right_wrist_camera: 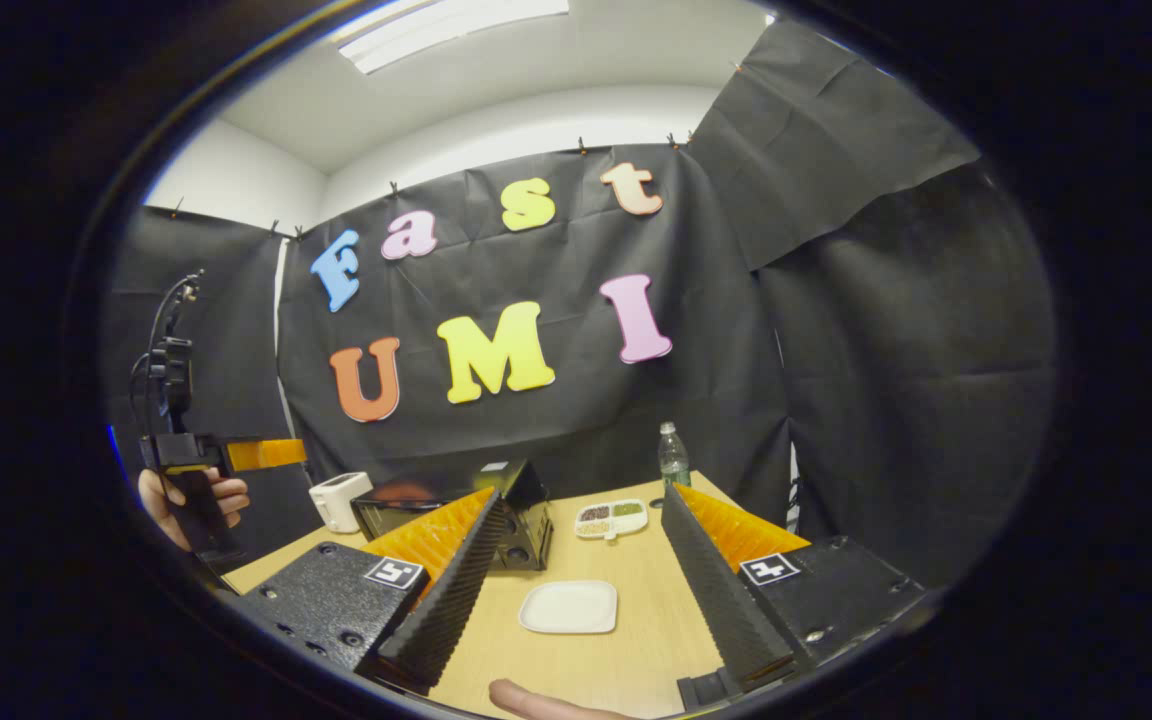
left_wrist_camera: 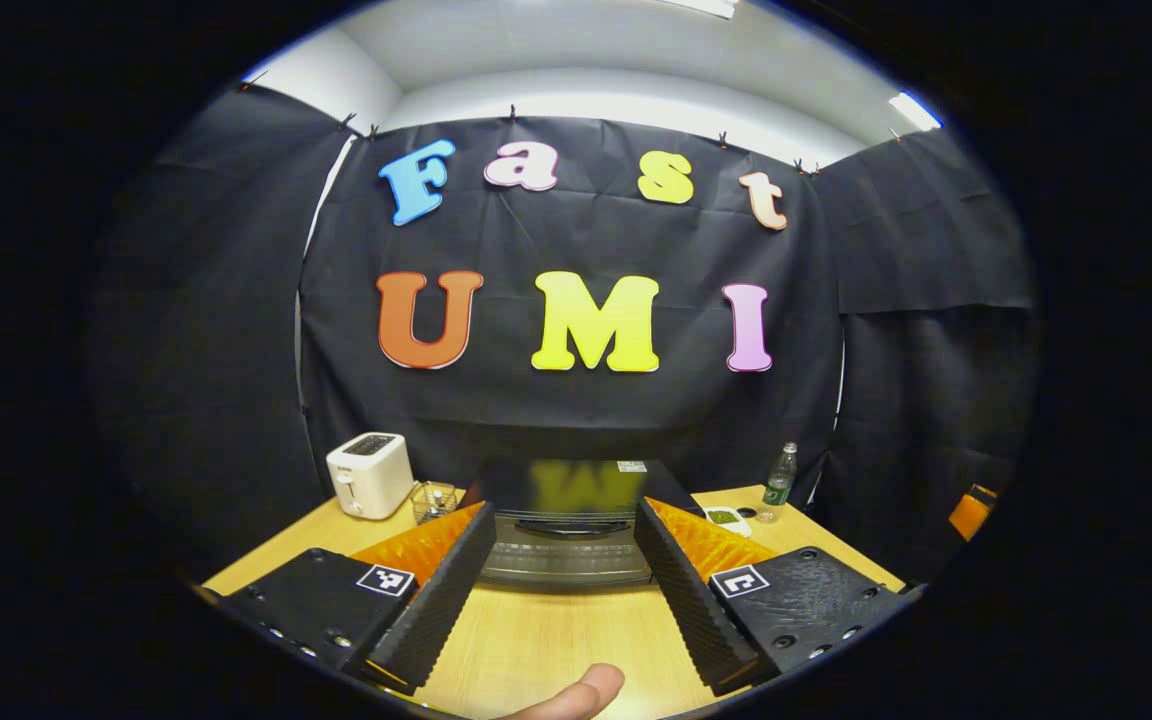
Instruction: Open the electric oven with the left hand, put the food in, and close the electric oven.
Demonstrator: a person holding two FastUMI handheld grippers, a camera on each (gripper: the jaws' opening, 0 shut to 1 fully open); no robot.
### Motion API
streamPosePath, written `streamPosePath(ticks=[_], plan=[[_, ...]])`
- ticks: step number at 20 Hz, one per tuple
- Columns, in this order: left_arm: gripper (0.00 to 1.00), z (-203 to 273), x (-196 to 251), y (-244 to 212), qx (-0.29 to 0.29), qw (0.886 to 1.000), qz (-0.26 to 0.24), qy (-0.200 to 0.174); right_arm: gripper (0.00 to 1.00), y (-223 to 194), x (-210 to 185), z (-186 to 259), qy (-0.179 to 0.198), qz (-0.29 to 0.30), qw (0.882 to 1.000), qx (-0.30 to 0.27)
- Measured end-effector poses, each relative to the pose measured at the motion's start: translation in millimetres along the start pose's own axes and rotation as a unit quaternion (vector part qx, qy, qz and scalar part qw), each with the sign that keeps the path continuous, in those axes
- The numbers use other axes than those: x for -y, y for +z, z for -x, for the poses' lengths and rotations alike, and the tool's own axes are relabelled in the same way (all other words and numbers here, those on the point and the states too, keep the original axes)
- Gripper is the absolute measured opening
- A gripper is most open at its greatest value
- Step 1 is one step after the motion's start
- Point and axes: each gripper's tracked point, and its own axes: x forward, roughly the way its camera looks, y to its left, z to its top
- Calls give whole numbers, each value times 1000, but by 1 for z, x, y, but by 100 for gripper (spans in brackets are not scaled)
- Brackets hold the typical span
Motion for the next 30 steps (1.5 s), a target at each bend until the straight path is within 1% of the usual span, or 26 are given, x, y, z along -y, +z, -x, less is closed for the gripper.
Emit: streamPosePath(ticks=[2, 4, 5, 6, 7, 8, 9, 11, 12, 13, 15, 17, 20, 22, 24, 26, 30], plan=[[92, 25, 6, 13, 10, 1000, -20, 2, 96, 12, -4, 6, -3, 2, 1000, 11], [92, 50, 12, 20, 16, 999, -28, 0, 96, 24, -11, 13, 0, 4, 1000, 19], [83, 61, 13, 25, 20, 999, -26, 4, 96, 31, -16, 17, 5, 9, 1000, 24], [94, 70, 11, 26, 23, 999, -24, 9, 96, 35, -18, 20, 7, 17, 999, 29], [88, 79, 8, 23, 24, 999, -24, 16, 96, 39, -21, 24, 6, 28, 999, 33], [95, 89, 5, 22, 29, 999, -22, 27, 96, 42, -21, 26, 2, 40, 998, 37], [89, 96, 3, 20, 35, 999, -18, 36, 96, 42, -20, 28, -6, 53, 998, 36], [100, 114, 4, 8, 40, 998, -5, 44, 96, 40, -24, 31, -10, 68, 997, 29], [95, 120, 7, 2, 39, 998, -2, 41, 96, 38, -29, 32, -7, 71, 997, 25], [95, 126, 9, -4, 37, 999, 1, 38, 96, 37, -31, 33, -3, 73, 997, 22], [95, 131, 12, -14, 27, 999, 0, 33, 96, 35, -34, 31, 0, 79, 997, 18], [95, 134, 8, -19, 19, 999, -6, 39, 96, 32, -37, 29, -1, 84, 996, 9], [95, 137, 5, -21, 23, 999, -3, 45, 96, 25, -42, 25, -1, 102, 995, -3], [95, 135, -1, -25, 22, 998, 1, 55, 96, 15, -34, 17, -21, 113, 993, -28], [95, 134, -6, -34, 12, 998, 1, 60, 96, 11, -38, 16, -23, 109, 993, -43], [95, 131, -5, -36, 10, 998, 3, 55, 96, 8, -39, 17, -18, 103, 993, -48], [95, 133, -3, -37, 13, 999, 2, 43, 96, 11, -43, 18, -13, 105, 994, -40]])
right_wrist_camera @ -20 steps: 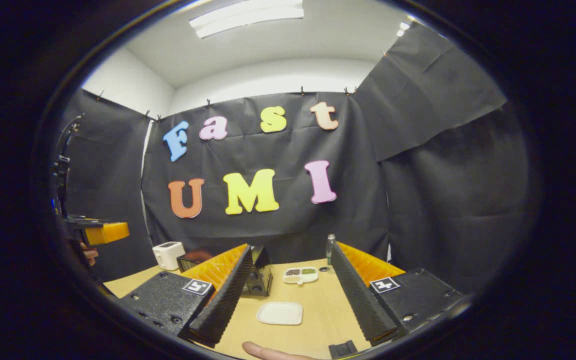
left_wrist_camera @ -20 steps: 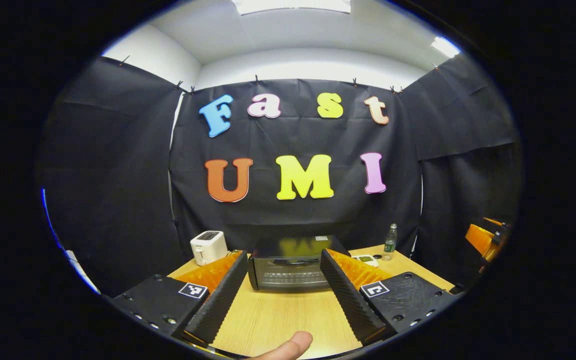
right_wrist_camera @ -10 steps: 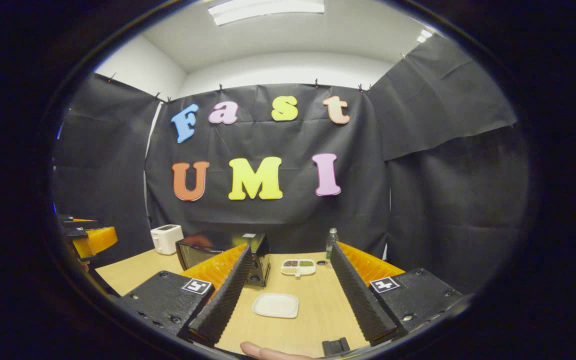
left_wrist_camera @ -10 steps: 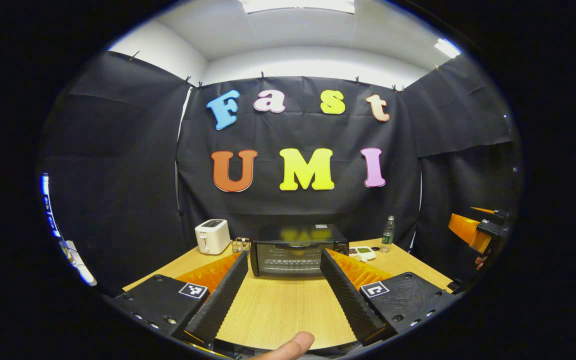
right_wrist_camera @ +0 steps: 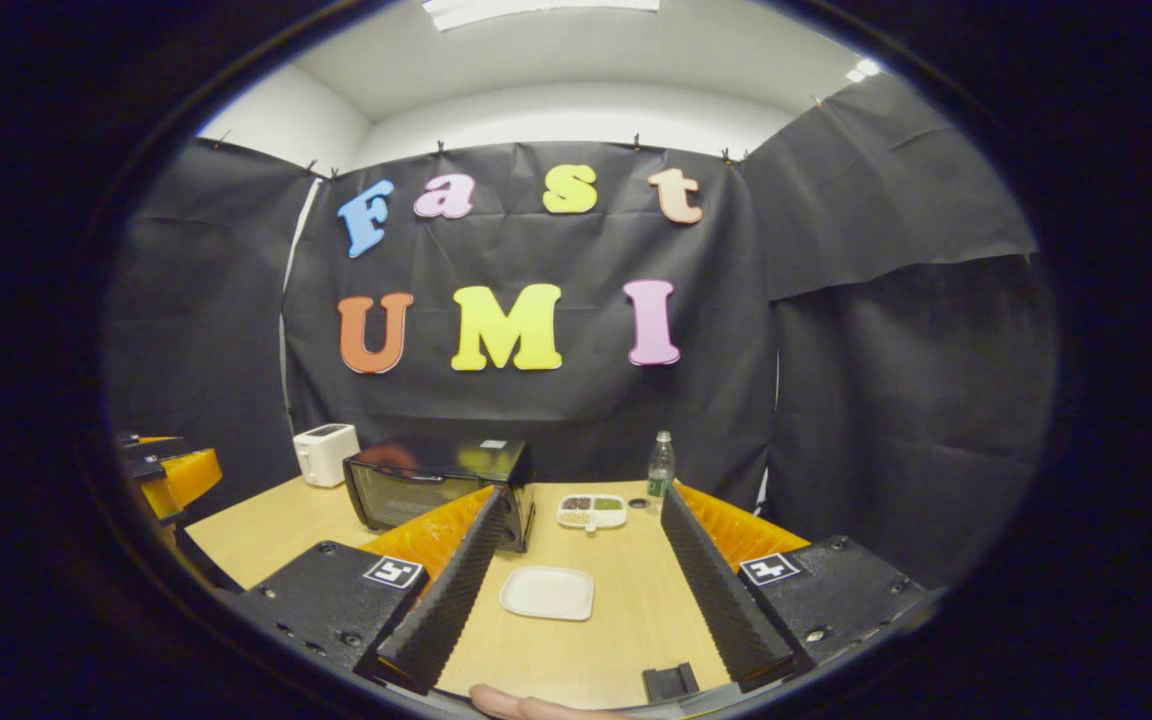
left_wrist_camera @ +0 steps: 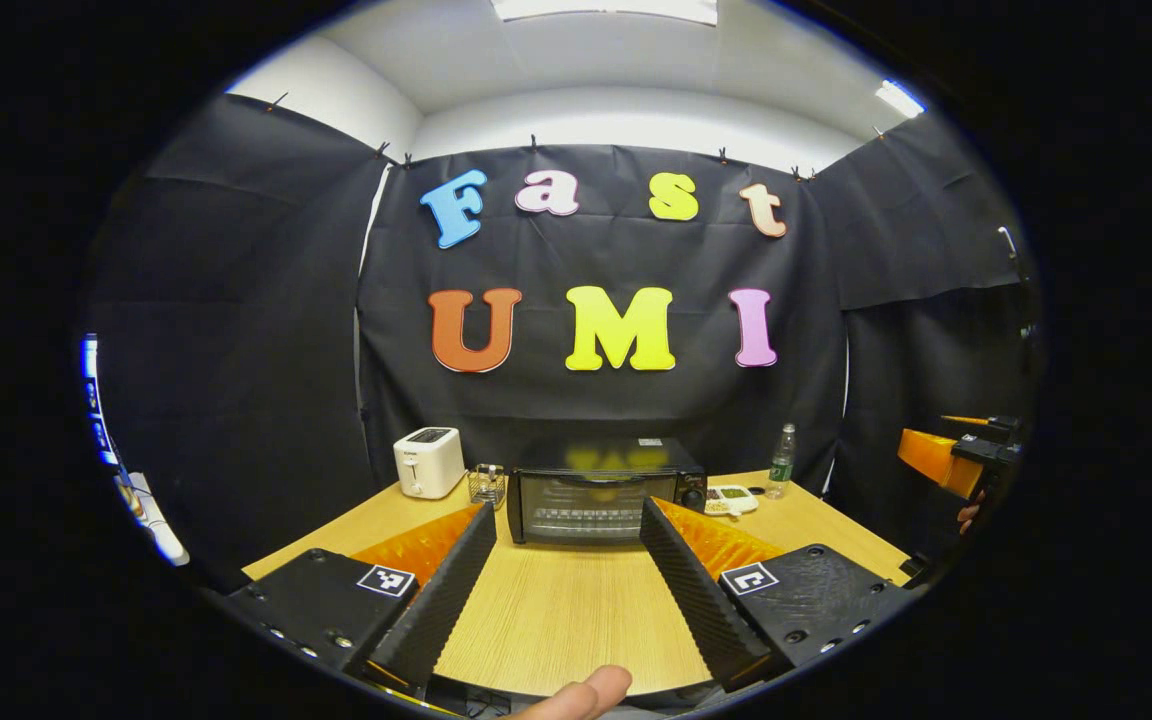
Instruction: Open the electric oven with the left hand, put the food in, and close the electric oven.
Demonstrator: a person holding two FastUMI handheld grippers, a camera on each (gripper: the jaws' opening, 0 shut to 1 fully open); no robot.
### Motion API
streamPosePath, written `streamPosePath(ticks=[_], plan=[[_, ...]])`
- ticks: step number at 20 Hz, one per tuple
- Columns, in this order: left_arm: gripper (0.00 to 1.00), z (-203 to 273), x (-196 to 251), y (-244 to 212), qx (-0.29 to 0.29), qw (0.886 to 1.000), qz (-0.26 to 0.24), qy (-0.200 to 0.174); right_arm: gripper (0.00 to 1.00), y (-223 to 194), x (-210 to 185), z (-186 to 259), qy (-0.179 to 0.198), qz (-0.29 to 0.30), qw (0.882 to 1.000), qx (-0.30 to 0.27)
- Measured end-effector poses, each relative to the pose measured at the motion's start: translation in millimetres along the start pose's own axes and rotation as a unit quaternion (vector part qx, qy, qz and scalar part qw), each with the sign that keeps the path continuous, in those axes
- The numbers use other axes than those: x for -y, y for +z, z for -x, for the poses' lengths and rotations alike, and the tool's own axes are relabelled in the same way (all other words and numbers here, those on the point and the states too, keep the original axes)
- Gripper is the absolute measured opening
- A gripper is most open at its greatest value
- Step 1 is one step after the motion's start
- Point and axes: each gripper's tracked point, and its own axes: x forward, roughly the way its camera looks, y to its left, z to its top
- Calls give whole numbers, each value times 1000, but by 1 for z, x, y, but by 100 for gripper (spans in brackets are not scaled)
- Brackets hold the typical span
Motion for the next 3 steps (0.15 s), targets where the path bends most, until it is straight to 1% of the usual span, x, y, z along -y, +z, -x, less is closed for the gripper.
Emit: streamPosePath(ticks=[1, 2, 3], plan=[[95, 1, 1, 0, 1, 1000, -1, -2, 96, -1, -1, 1, 1, 1, 1000, 0], [100, 2, 1, 0, 2, 1000, -2, -5, 96, -1, -2, 2, 4, 2, 1000, 1], [95, 4, 3, 1, 4, 1000, -4, -7, 96, 0, -4, 2, 5, 5, 1000, 0]])
